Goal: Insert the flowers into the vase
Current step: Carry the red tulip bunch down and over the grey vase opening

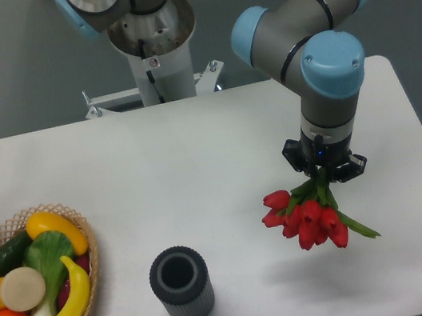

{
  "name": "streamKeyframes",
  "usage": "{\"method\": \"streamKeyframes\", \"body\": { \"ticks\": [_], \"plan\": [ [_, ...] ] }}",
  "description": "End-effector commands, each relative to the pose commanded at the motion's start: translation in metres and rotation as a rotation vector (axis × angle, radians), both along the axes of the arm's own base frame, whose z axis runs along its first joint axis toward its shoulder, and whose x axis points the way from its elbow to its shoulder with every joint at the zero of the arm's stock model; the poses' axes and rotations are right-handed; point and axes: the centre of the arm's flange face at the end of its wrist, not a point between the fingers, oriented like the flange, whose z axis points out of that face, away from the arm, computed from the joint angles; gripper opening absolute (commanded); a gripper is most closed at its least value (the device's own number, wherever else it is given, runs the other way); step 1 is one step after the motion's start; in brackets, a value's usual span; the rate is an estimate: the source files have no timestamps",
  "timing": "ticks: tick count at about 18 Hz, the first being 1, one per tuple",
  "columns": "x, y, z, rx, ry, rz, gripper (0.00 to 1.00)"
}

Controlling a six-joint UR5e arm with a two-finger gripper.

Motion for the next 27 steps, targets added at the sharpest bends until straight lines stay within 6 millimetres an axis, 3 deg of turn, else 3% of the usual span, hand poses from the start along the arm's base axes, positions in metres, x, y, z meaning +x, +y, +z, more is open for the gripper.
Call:
{"method": "streamKeyframes", "body": {
  "ticks": [4,7,11,17,23,27],
  "plan": [
    [0.000,-0.001,0.002,0.007,0.003,0.000,0.04],
    [-0.003,0.004,0.015,0.038,0.035,-0.010,0.04],
    [-0.002,0.026,0.040,0.272,0.060,0.009,0.04],
    [0.023,0.070,0.082,0.664,-0.011,0.106,0.04],
    [0.034,0.090,0.118,0.863,-0.117,0.018,0.04],
    [0.052,0.103,0.134,0.997,-0.191,-0.040,0.04]
  ]
}}
